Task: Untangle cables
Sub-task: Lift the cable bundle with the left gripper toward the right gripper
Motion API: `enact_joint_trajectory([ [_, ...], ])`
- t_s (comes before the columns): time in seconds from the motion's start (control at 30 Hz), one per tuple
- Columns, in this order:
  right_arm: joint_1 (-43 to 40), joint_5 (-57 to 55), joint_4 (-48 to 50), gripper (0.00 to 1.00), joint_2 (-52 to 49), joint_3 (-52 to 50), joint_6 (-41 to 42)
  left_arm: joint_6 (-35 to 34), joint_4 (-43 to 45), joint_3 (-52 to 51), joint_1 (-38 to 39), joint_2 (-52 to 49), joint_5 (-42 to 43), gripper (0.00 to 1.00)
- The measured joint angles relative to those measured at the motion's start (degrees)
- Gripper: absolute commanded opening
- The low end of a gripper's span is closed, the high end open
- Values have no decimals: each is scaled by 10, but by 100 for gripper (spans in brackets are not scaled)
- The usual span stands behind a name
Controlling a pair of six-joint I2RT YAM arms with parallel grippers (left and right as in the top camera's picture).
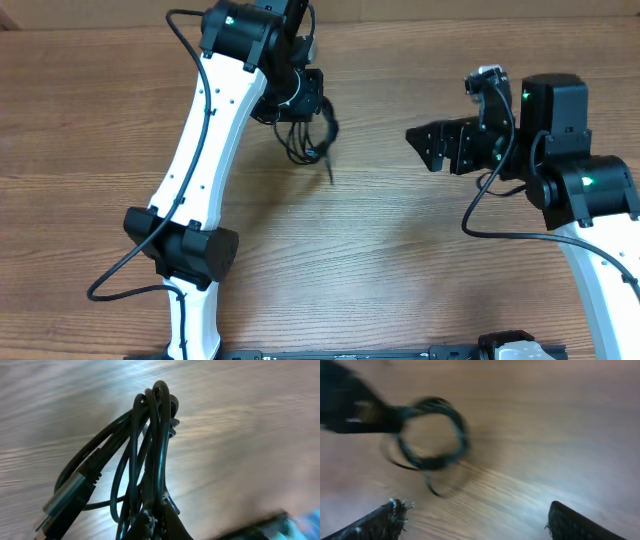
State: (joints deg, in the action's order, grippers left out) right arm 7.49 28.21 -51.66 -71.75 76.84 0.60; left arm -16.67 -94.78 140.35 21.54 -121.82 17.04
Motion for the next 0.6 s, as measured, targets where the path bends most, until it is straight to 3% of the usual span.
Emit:
enact_joint_trajectory([
  [0.3, 0, 91, 51, 96, -19, 0, -40, 15, -12, 41, -15, 0, 148, 4],
  [0.6, 52, 98, 64, 93, -67, 0, -79, 7, -19, 129, -32, 14, 165, 4],
])
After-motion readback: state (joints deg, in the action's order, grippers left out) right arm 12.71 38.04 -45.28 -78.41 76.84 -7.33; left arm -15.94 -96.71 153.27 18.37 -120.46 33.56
